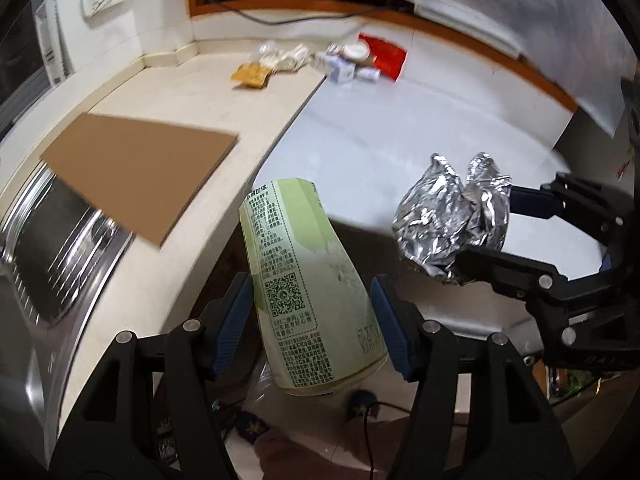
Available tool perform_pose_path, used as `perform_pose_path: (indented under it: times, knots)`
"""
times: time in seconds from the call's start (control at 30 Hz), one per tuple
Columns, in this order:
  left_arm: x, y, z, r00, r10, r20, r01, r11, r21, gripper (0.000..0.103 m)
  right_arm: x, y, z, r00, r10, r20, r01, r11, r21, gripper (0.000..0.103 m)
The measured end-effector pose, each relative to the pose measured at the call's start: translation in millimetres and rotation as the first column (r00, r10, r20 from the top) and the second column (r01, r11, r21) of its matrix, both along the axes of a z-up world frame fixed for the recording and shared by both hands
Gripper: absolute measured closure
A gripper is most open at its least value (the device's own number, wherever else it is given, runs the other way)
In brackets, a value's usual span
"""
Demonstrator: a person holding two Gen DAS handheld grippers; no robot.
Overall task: Collect trash
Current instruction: 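Carry the foil ball and green carton down over the floor bin and release both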
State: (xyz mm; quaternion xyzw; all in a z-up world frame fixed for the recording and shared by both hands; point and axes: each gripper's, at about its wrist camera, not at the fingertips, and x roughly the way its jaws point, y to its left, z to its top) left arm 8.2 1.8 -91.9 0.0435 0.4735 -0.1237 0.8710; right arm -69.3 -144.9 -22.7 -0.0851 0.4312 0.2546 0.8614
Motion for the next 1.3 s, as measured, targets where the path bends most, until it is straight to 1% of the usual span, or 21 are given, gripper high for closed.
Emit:
perform_pose_path:
  times: [0.13, 0.23, 0.47, 0.67, 0.77, 0.8, 0.87, 1.0, 1.17, 1.3]
  knots:
    - [-24, 13, -29, 0.999, 0.032, -0.032, -0.032, 0.999, 0.014, 0.045, -15, 23, -32, 0.993, 0.089, -0.073, -0.092, 0.995, -0.040, 0.046]
    - [-35, 24, -52, 0.996, 0.062, -0.069, -0.062, 0.998, 0.012, 0.045, -25, 39, -60, 0.986, 0.129, -0.107, -0.138, 0.987, -0.079, 0.046]
    - [-51, 42, -107, 0.984, 0.092, -0.150, -0.087, 0.996, 0.034, 0.045, -29, 58, -128, 0.972, 0.139, -0.191, -0.166, 0.978, -0.129, 0.046]
    - [-51, 40, -154, 0.979, 0.070, -0.192, -0.060, 0.997, 0.058, 0.045, -27, 61, -192, 0.958, 0.108, -0.265, -0.155, 0.974, -0.164, 0.046]
    - [-50, 35, -177, 0.975, 0.053, -0.218, -0.042, 0.998, 0.055, 0.045, -29, 61, -222, 0.950, 0.082, -0.301, -0.140, 0.974, -0.179, 0.046]
    - [-44, 31, -184, 0.972, 0.051, -0.229, -0.040, 0.998, 0.052, 0.045, -31, 61, -231, 0.948, 0.071, -0.310, -0.133, 0.974, -0.185, 0.046]
    - [-44, 26, -202, 0.966, 0.042, -0.256, -0.030, 0.998, 0.050, 0.045, -33, 61, -249, 0.942, 0.044, -0.332, -0.113, 0.975, -0.190, 0.046]
    - [-45, 18, -230, 0.957, 0.019, -0.289, -0.002, 0.998, 0.058, 0.045, -37, 54, -284, 0.929, -0.013, -0.370, -0.070, 0.975, -0.209, 0.046]
    - [-44, 12, -261, 0.949, -0.014, -0.314, 0.031, 0.998, 0.049, 0.045, -39, 47, -323, 0.911, -0.080, -0.405, -0.020, 0.972, -0.236, 0.046]
    - [-43, 15, -287, 0.944, -0.016, -0.330, 0.019, 1.000, 0.007, 0.045, -41, 45, -351, 0.898, -0.120, -0.423, 0.011, 0.968, -0.251, 0.045]
